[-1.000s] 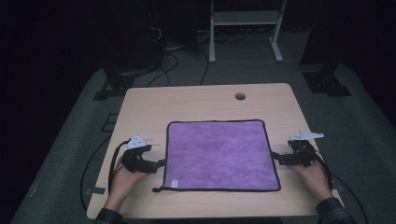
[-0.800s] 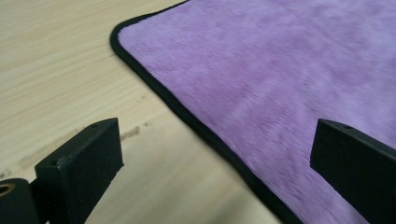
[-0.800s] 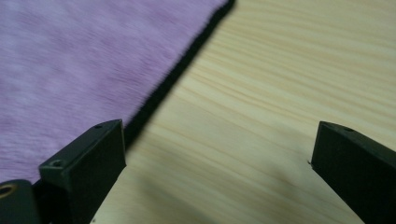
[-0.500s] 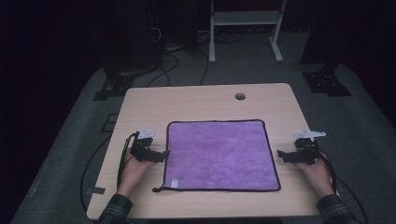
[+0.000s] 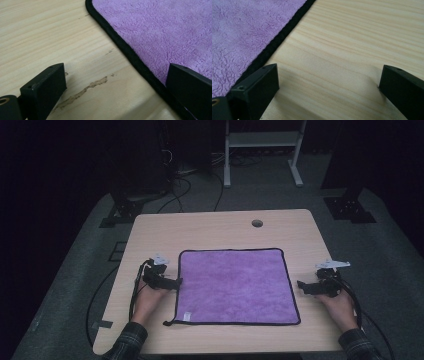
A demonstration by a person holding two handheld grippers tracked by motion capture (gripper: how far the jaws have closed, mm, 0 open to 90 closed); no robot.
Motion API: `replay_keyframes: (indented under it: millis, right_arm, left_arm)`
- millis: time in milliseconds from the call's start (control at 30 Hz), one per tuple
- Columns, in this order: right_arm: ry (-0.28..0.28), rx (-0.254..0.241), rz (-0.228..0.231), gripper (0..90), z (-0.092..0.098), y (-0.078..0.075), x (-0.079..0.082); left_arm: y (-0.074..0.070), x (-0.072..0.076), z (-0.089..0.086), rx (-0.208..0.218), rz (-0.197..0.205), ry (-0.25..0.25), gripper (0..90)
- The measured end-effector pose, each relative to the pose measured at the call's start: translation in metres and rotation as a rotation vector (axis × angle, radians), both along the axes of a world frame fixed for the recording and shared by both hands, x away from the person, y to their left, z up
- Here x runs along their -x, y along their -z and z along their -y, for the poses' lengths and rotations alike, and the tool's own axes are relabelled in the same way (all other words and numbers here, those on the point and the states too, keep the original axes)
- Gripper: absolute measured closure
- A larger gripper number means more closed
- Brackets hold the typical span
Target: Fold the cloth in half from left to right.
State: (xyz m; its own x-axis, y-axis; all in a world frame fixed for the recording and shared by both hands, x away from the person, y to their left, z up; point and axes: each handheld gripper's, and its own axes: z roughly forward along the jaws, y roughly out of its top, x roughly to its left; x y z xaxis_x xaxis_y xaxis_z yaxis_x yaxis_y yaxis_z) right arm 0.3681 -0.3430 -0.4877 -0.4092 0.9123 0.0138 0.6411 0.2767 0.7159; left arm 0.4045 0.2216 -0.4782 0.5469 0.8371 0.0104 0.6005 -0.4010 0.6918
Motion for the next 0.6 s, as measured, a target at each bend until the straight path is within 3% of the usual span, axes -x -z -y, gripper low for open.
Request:
replay_keyframes:
  millis: [167,267,300,333,533,600]
  right_arm:
    - [-0.013,0.000,-0.001,1.7,-0.001,0.000,0.000]
    - [-0.013,0.000,-0.001,1.7,-0.001,0.000,0.000]
    - [-0.014,-0.001,-0.002,1.7,-0.002,0.000,0.000]
    - [-0.015,0.000,-0.002,1.7,-0.002,0.000,0.000]
    - [-0.019,0.000,-0.002,1.7,-0.002,0.000,0.001]
    - [-0.019,0.001,-0.002,1.7,-0.002,0.000,0.001]
  left_arm:
    - [0.000,0.000,-0.002,0.004,0.004,-0.004,5.9]
    - [-0.003,0.002,-0.001,0.007,0.008,0.014,17.4]
    - [-0.004,0.003,0.001,0.009,0.011,0.028,17.4]
    - [-0.006,0.006,0.004,0.013,0.011,0.051,30.5]
    - [-0.007,0.011,0.009,0.030,0.017,0.060,50.1]
    - [-0.007,0.012,0.011,0.036,0.012,0.078,60.6]
